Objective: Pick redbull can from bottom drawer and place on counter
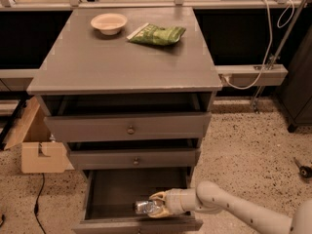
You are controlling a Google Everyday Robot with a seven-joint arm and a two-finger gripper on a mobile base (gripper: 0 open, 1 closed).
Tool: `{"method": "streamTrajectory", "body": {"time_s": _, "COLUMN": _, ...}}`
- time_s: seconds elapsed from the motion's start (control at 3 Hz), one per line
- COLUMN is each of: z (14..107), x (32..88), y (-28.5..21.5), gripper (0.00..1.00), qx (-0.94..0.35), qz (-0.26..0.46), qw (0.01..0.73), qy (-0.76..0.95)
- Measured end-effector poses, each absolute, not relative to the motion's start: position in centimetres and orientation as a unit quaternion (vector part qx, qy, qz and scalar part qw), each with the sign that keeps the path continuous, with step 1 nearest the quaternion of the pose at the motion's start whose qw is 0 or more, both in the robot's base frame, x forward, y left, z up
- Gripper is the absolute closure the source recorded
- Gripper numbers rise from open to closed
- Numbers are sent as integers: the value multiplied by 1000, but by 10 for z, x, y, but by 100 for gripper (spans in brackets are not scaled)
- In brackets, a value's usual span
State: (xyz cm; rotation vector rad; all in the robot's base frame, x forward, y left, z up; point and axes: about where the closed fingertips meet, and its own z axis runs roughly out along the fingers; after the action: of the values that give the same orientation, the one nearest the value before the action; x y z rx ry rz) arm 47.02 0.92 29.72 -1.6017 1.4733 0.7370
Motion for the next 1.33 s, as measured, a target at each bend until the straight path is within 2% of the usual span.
{"method": "streamTrajectory", "body": {"time_s": 0.67, "z": 379, "x": 464, "y": -23, "gripper": 100, "qx": -631, "qz": 262, "qw": 448, "qy": 577}}
{"method": "streamTrajectory", "body": {"time_s": 1.0, "z": 470, "x": 440, "y": -55, "gripper": 100, "qx": -632, "qz": 231, "qw": 465, "qy": 575}}
{"method": "streamTrajectory", "body": {"time_s": 1.33, "z": 560, "x": 436, "y": -66, "gripper": 100, "qx": -648, "qz": 196, "qw": 470, "qy": 567}}
